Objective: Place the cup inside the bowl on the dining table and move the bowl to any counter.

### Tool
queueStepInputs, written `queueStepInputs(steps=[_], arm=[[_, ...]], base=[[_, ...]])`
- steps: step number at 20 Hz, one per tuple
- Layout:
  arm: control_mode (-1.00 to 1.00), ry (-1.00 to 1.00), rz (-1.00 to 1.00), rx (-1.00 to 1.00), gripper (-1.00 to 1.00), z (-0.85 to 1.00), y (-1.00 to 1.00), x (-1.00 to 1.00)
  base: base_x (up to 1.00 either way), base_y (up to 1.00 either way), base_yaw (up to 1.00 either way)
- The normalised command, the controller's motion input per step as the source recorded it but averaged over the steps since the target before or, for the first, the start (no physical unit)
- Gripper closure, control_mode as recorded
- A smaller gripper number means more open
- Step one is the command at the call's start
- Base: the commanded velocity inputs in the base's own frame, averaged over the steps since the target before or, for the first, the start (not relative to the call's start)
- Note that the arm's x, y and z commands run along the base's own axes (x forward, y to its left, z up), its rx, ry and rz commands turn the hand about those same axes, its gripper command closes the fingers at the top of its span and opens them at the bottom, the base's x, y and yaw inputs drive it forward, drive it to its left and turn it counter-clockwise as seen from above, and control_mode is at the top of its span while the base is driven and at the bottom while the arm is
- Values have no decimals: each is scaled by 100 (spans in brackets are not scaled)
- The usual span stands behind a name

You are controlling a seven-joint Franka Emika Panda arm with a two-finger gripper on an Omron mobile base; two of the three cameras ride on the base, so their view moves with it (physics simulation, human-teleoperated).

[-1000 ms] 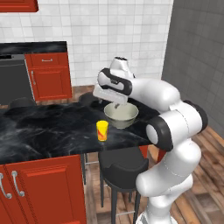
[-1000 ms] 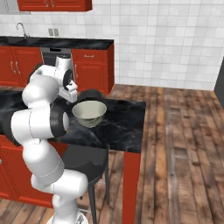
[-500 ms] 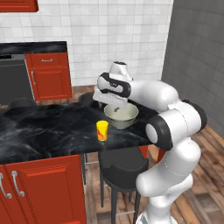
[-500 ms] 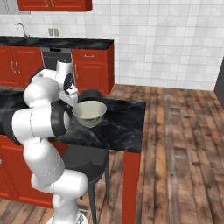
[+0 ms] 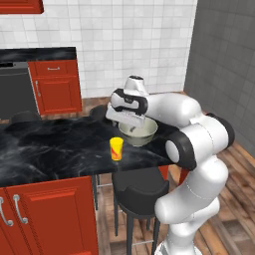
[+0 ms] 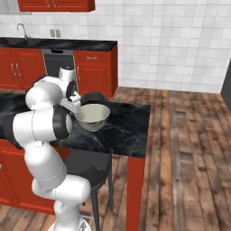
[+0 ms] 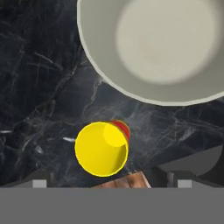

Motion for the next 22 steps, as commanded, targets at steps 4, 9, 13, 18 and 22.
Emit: queueStepInputs(steps=[4, 9, 13, 18, 22], arm=[[-100, 0, 0, 0, -100, -21, 0, 0], [-100, 0, 0, 0, -100, -15, 0, 0], [-100, 0, 0, 0, -100, -16, 0, 0], [-100, 0, 0, 0, -100, -18, 0, 0], [-100, 0, 0, 0, -100, -15, 0, 0]], base=[[0, 0, 0], [0, 0, 0], [0, 0, 0], [0, 0, 0], [0, 0, 0]])
